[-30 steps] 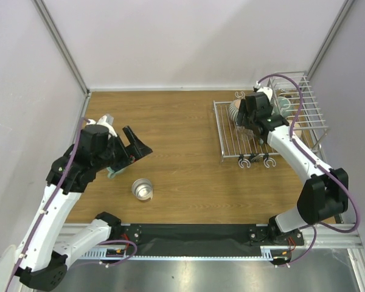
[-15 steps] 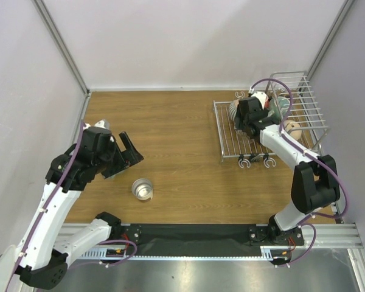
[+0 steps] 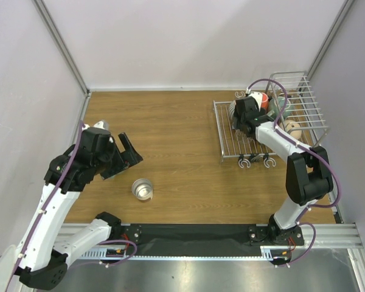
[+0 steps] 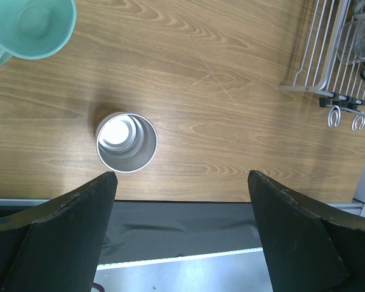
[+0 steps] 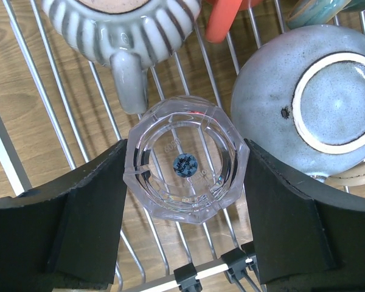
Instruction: Load the cups into the dish rack
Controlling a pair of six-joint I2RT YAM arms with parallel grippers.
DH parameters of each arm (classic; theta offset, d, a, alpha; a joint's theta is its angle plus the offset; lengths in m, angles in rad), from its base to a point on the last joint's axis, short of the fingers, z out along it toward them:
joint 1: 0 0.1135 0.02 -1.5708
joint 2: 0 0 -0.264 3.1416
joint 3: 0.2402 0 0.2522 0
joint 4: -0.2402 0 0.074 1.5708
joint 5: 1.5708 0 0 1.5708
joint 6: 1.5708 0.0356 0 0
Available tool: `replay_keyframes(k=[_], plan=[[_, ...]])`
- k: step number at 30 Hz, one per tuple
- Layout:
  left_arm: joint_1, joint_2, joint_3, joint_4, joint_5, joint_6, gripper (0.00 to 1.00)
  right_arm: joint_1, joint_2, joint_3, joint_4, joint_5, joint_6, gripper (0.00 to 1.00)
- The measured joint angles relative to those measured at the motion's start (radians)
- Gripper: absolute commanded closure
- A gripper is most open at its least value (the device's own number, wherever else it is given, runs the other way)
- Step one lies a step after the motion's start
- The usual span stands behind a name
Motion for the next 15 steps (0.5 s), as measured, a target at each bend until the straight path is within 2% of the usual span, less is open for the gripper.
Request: replay_keyframes(k=[1, 2, 3, 7, 8, 11, 12, 15], plan=[[0.0, 0.0, 0.0, 0.0, 0.0, 0.0, 0.05, 0.0, 0.0, 0.0, 0.0, 0.0, 0.0, 0.5], [0.0, 0.0, 0.0, 0.0, 0.0, 0.0, 0.05, 0.0, 0.0, 0.001, -0.001, 0.0, 0.0, 0.34], [0.0, 0.0, 0.0, 0.0, 0.0, 0.0, 0.04, 0.0, 0.0, 0.001, -0.001, 0.0, 0.0, 0.29], [0.0, 0.009, 0.0, -0.001, 0.0, 0.001, 0.04, 0.0, 0.0, 0.003, -0.012, 0.0, 0.001, 0.17], [0.0, 0.018, 0.0, -0.003, -0.001, 0.002, 0.03, 0.0, 0.0, 0.005, -0.018, 0.002, 0.0, 0.1], [0.0, 0.051, -0.002, -0.024, -0.008, 0.009, 0.03, 0.001, 0.0, 0.019, -0.033, 0.006, 0.001, 0.07], [0.0, 0.059, -0.004, -0.027, -0.013, 0.01, 0.04, 0.002, 0.0, 0.027, -0.042, 0.008, 0.001, 0.01], [0.0, 0.096, -0.022, -0.039, -0.023, 0.011, 0.06, 0.002, -0.006, 0.051, -0.065, 0.011, 0.001, 0.0]])
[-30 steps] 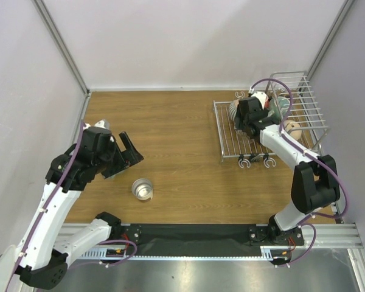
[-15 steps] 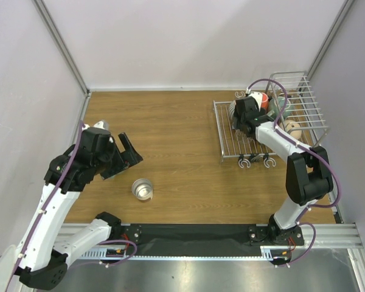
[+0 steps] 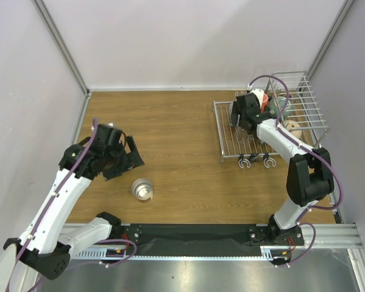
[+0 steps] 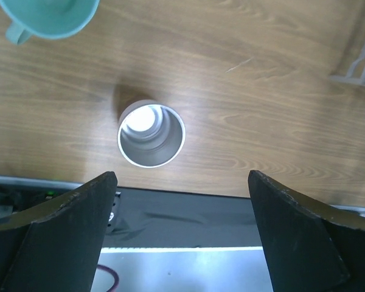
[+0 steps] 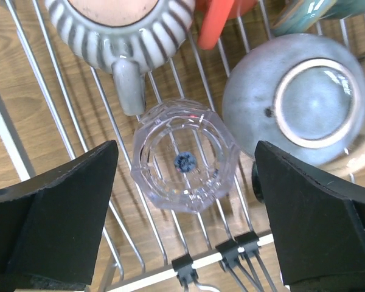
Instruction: Load the cups into the dish rack
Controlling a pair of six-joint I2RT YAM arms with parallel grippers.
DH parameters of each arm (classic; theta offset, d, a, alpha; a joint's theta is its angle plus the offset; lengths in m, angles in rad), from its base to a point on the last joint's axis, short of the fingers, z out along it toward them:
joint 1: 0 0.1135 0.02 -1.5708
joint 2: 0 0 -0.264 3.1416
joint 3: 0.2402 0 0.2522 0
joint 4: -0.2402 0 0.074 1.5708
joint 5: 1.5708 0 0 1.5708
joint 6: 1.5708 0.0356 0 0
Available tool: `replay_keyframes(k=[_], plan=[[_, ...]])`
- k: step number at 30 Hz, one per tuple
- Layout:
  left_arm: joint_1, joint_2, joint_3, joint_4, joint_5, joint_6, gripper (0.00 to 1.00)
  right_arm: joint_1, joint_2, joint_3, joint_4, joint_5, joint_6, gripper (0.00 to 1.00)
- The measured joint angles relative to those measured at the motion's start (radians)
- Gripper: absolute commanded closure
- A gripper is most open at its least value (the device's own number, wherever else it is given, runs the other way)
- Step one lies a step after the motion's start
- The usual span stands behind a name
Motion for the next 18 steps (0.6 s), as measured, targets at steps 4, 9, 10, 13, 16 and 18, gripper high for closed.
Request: replay_keyframes(k=[4, 9, 10, 13, 16, 18], plan=[[-0.002, 0.013, -0.037, -0.017, -0.002, 0.0, 0.11, 0.0, -0.024, 0.041, -0.055, 0.011, 0.005, 0.0], [-0.053, 0.047, -0.062, -0.036, -0.035, -0.008, 0.16, 0.023, -0.096, 0.118, -0.158, 0.02, 0.029, 0.0], [-0.072, 0.061, -0.069, -0.037, -0.047, -0.012, 0.17, 0.035, -0.119, 0.13, -0.181, 0.019, 0.037, 0.0], [-0.122, 0.108, -0.095, -0.03, -0.068, -0.027, 0.23, 0.084, -0.204, 0.15, -0.246, 0.008, 0.063, 0.0], [-0.148, 0.164, -0.12, -0.018, -0.074, -0.039, 0.24, 0.135, -0.298, 0.151, -0.302, -0.025, 0.082, 0.01], [-0.161, 0.209, -0.131, -0.005, -0.075, -0.045, 0.25, 0.156, -0.364, 0.15, -0.327, -0.057, 0.094, 0.01]])
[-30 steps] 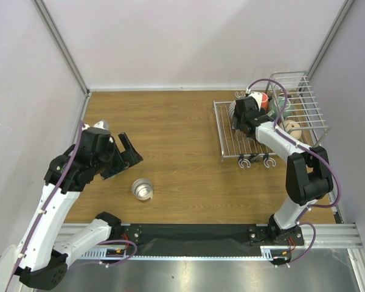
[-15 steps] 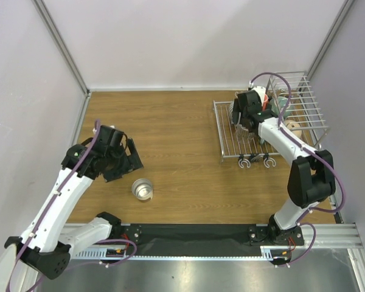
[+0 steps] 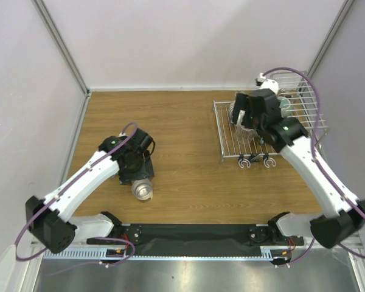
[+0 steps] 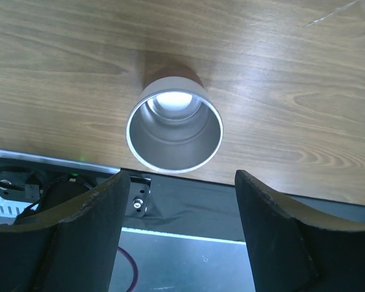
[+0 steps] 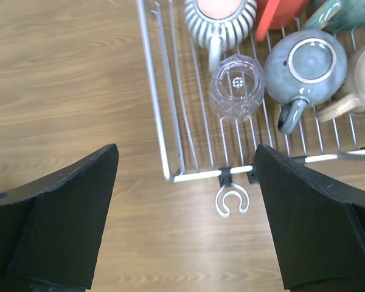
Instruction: Load the cups into the dish rack
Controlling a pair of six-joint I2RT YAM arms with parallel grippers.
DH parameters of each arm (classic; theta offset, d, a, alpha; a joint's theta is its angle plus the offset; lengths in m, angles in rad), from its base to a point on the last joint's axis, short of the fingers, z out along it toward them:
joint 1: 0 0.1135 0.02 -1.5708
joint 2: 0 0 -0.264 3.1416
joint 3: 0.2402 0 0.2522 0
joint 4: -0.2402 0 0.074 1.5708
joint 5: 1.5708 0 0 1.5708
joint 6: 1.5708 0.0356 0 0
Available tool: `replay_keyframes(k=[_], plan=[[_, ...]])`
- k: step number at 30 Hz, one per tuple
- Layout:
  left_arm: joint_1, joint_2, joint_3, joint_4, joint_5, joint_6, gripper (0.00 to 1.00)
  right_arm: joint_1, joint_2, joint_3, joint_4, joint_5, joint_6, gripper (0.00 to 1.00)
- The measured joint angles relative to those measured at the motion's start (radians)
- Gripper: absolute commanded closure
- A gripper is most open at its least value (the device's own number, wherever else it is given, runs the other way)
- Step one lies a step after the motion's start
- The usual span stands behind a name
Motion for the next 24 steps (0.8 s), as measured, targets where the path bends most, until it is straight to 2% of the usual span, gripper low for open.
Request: replay_keyframes(k=[8, 16, 18, 19, 21, 22, 23, 24], plan=[[-0.023, 0.143, -0.052, 0.105, -0.003, -0.021, 0.32, -0.001, -0.206, 0.0, -0.093, -0.056, 0.023, 0.01], [-0.023, 0.233, -0.093, 0.188, -0.003, -0.04, 0.43, -0.001, -0.269, 0.0, -0.184, -0.079, 0.038, 0.01], [-0.023, 0.248, -0.093, 0.202, -0.003, -0.042, 0.52, -0.001, -0.277, 0.0, -0.201, -0.082, 0.038, 0.01], [-0.023, 0.254, -0.094, 0.211, -0.003, -0.043, 0.63, -0.001, -0.279, 0.0, -0.206, -0.082, 0.038, 0.01], [-0.023, 0.26, -0.098, 0.221, -0.004, -0.047, 0.79, -0.001, -0.28, 0.0, -0.209, -0.083, 0.038, 0.01], [-0.023, 0.26, -0.099, 0.222, -0.003, -0.047, 0.94, -0.001, -0.28, 0.0, -0.209, -0.087, 0.038, 0.01], [-0.023, 0.26, -0.098, 0.221, 0.0, -0.05, 1.0, -0.002, -0.278, 0.0, -0.211, -0.094, 0.038, 0.0], [-0.023, 0.257, -0.098, 0.222, -0.004, -0.045, 1.0, -0.002, -0.277, 0.002, -0.213, -0.105, 0.037, 0.0]])
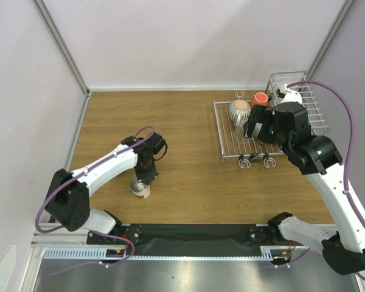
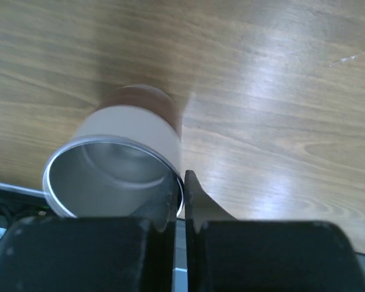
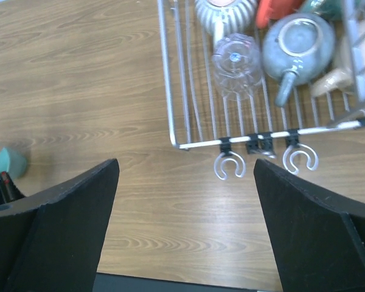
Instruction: Load the cups into the dish rack
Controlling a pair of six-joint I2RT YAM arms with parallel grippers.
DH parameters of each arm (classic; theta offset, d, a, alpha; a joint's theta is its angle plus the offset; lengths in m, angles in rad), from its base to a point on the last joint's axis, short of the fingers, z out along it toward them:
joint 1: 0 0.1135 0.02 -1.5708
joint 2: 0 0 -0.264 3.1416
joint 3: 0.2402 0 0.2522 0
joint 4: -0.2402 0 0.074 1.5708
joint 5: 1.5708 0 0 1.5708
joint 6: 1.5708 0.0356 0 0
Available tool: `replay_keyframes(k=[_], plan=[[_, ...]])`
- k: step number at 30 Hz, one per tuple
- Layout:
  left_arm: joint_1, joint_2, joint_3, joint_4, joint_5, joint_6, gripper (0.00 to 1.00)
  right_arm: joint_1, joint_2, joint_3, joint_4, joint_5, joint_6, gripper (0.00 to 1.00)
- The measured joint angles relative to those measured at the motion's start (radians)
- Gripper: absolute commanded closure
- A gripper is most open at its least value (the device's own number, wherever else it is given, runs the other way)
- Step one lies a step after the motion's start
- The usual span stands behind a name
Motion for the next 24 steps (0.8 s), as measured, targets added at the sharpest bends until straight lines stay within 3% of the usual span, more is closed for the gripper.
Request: replay_keyframes(k=[5, 9, 17, 24], plan=[[0.0, -0.058, 0.05, -0.008, 0.059, 0.019, 1.0, 0.0, 0.029, 0.018, 0.0, -0.134, -0.005, 0.0], [0.001, -0.19, 0.144, 0.101, 0.205, 0.062, 1.0, -0.006, 0.063, 0.018, 0.025, -0.303, 0.0, 0.01], [0.014, -0.334, 0.194, 0.533, 0.576, 0.024, 1.0, -0.057, 0.066, -0.004, 0.155, -0.653, 0.015, 0.0], [0.018, -0.36, 0.06, 0.962, 0.75, -0.166, 1.0, -0.108, 0.008, -0.108, 0.322, -0.915, 0.095, 0.0]])
